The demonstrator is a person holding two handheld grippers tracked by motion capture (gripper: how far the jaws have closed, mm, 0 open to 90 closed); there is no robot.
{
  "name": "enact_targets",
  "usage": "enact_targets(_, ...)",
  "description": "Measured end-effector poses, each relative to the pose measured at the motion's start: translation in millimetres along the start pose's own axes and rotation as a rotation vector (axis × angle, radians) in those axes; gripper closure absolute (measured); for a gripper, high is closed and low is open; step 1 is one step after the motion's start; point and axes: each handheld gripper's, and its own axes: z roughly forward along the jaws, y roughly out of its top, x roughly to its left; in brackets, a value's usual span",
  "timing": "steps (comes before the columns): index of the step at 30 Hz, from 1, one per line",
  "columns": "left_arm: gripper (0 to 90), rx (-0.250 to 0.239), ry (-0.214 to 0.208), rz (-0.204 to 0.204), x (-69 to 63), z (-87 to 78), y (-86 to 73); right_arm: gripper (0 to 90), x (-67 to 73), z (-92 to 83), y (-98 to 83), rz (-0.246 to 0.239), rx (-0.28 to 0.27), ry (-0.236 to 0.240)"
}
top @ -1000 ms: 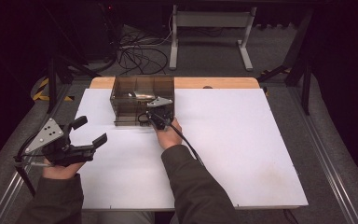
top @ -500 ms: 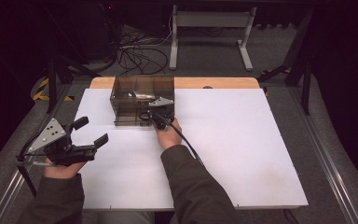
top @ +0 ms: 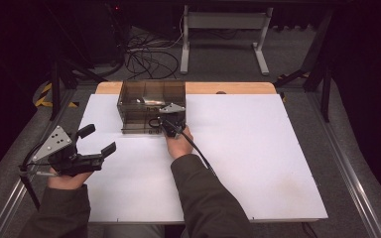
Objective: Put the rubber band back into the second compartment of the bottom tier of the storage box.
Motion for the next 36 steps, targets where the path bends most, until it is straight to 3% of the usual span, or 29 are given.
enact_targets(22,8.0,0.004,0.002,0.0,0.3,0.3,-0.7,82.1,2.2,0.7,-1.4,-0.016,0.01,0.02)
enact_targets(36,8.0,-0.001,0.003,-0.004,0.6,-0.7,-0.7,73.2,1.9,-2.8,-1.0,-0.014,0.017,0.047)
